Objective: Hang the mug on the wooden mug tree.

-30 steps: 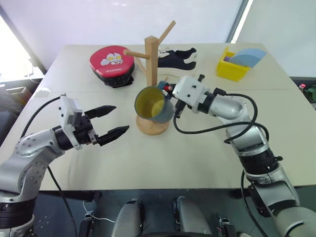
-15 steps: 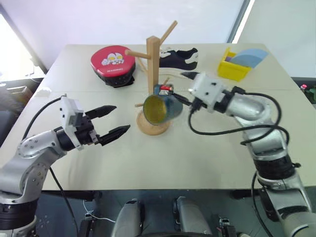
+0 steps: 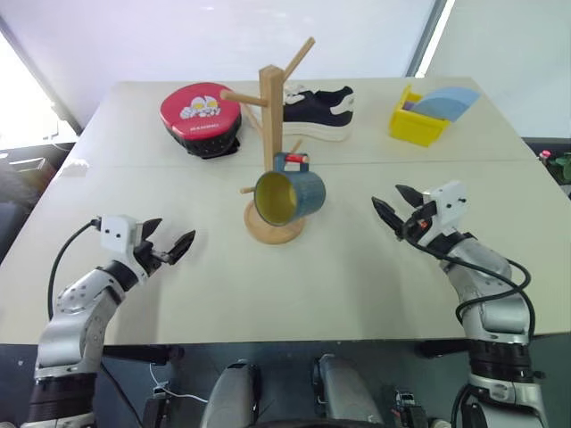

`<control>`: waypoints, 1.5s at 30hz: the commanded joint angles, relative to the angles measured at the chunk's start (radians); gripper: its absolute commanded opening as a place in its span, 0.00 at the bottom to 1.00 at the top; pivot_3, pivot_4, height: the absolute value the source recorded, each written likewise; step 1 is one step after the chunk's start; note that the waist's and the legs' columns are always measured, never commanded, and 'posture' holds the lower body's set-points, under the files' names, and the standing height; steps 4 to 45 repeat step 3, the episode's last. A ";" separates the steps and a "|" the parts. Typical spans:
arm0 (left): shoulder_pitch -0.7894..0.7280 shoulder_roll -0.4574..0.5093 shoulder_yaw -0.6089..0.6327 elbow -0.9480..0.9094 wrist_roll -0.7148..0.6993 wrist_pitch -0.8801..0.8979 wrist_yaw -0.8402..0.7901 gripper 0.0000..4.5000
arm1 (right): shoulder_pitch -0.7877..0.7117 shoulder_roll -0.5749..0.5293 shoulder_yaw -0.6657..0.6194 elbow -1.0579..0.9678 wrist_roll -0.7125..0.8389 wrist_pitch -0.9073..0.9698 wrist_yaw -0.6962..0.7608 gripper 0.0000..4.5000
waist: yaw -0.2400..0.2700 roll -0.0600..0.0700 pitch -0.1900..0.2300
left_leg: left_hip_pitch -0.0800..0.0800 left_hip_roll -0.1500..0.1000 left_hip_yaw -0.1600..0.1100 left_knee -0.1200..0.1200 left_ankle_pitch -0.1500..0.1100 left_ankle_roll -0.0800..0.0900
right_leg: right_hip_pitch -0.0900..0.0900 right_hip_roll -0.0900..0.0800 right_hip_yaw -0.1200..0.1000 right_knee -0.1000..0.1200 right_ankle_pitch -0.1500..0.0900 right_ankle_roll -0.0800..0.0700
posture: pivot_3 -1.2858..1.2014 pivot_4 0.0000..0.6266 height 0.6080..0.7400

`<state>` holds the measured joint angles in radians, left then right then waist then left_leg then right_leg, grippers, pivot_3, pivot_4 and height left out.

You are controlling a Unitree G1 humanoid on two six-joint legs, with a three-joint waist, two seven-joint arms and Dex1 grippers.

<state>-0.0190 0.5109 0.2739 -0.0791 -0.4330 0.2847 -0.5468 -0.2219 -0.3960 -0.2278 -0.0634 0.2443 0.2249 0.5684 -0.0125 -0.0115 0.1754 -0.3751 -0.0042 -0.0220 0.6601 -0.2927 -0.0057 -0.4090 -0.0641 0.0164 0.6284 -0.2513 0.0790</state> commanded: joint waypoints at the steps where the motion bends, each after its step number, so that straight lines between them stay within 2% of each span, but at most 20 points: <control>1: 0.015 -0.019 0.040 0.002 0.015 -0.052 0.026 1.00 | 0.002 0.013 -0.001 0.050 -0.016 -0.087 -0.026 0.67 | 0.000 0.000 0.000 | 0.000 0.000 0.000 0.000 0.000 0.000 | 0.000 0.000 0.000 0.000 0.000 0.000 | 0.52 0.24 0.96; 45: 0.023 -0.028 0.039 0.004 0.018 -0.061 0.024 1.00 | -0.004 0.014 0.006 0.083 -0.020 -0.112 -0.031 0.67 | 0.000 0.000 0.000 | 0.000 0.000 0.000 0.000 0.000 0.000 | 0.000 -0.001 0.000 0.000 0.000 0.000 | 0.52 0.24 0.96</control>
